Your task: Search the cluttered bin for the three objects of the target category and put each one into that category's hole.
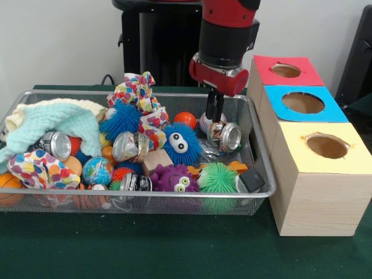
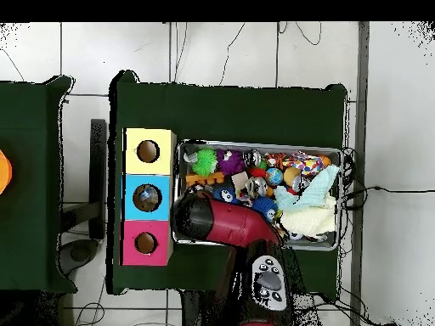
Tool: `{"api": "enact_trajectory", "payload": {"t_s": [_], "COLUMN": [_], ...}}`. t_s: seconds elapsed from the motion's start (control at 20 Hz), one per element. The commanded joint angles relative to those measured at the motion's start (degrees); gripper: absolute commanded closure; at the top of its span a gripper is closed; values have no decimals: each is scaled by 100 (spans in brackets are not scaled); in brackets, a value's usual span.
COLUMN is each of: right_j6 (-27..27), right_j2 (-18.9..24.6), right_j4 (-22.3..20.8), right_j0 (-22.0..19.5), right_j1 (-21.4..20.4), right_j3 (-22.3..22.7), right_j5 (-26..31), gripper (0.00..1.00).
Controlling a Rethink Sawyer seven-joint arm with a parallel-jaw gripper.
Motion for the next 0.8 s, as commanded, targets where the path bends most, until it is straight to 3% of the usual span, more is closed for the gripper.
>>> {"api": "enact_trajectory", "payload": {"t_s": [0.05, 0.35, 0.6, 0.65, 0.8], "right_j6": [416, 228, 183, 194, 221], "right_j2": [214, 363, 405, 407, 377], "right_j4": [23, -126, -190, -191, -219], "right_j0": [-143, -420, -524, -535, -509], "right_j1": [-204, 303, 413, 426, 453], "right_j3": [95, -192, -223, -214, -224], "right_j5": [396, -24, -149, -157, -196], "gripper": [100, 100, 100, 0, 0]}}
